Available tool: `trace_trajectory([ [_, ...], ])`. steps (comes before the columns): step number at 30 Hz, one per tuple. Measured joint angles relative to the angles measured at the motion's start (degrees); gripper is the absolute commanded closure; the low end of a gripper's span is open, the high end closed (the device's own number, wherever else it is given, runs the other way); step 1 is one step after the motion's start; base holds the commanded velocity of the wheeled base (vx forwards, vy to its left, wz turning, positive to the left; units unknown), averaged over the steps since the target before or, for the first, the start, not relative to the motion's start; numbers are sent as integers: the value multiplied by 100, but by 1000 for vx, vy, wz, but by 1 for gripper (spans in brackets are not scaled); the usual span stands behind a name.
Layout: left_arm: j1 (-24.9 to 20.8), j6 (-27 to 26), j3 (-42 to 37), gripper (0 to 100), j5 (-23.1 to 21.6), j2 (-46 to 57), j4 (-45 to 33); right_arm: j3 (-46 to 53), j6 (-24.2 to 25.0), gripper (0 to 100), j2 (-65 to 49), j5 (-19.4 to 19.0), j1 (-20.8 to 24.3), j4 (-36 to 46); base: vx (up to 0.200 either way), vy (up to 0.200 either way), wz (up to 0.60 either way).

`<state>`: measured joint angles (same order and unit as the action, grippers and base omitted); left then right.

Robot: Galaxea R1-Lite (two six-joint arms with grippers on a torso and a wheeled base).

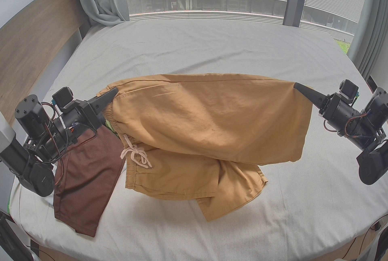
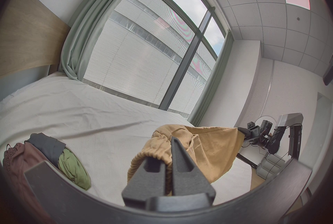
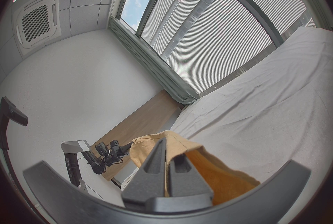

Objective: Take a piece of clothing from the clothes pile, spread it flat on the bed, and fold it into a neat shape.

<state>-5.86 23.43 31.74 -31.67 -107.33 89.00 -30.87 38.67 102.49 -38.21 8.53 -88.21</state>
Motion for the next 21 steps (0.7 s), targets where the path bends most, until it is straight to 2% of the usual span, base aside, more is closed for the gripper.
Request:
trace_trajectory([
  [21, 127, 0, -11, 100, 4, -48, -2, -39, 0, 100, 32, -11, -116, -6, 0, 0, 0],
])
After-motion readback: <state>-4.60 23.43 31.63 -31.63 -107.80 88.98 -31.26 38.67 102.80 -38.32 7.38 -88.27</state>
